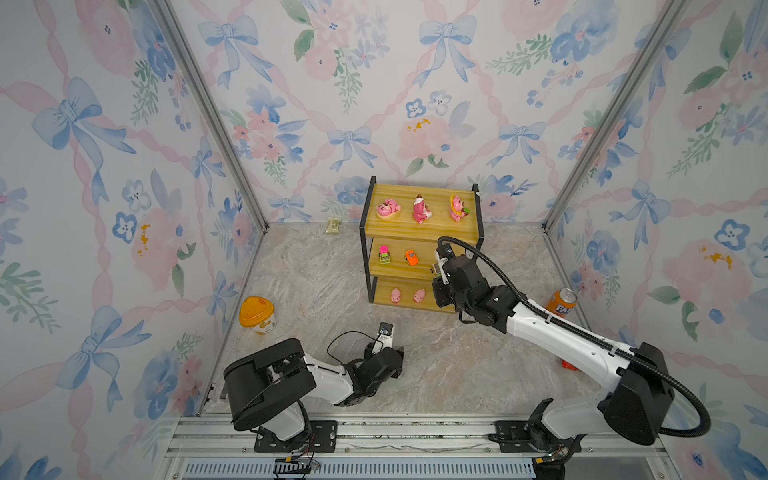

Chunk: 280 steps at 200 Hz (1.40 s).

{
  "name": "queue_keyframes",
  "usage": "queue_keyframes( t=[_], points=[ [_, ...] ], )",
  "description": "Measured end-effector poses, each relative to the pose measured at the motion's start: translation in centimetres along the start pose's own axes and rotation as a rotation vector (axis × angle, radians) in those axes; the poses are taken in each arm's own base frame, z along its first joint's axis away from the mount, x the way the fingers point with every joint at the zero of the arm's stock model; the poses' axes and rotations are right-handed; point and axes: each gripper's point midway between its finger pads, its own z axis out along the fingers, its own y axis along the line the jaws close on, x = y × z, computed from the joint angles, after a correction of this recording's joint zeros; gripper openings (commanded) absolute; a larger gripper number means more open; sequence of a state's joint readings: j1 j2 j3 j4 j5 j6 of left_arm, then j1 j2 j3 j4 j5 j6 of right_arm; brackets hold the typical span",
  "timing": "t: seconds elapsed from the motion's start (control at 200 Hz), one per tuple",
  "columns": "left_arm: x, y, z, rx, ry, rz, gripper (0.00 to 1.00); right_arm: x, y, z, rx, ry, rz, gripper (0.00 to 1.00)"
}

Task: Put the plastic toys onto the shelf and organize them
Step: 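Carry the truck over the middle shelf beside the orange bulldozer and lower it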

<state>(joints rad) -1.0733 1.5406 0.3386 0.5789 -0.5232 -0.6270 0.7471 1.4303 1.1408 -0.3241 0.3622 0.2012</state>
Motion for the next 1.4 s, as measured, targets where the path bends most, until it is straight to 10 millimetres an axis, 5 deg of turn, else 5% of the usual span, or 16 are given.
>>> queue_keyframes(
  t=[1.4],
  points=[
    [0.2,-0.8,-0.1,0.010,-0.002,0.048,0.63,-0.9,-1.7,0.1,0.078,-0.136,0.048,0.27]
  ],
)
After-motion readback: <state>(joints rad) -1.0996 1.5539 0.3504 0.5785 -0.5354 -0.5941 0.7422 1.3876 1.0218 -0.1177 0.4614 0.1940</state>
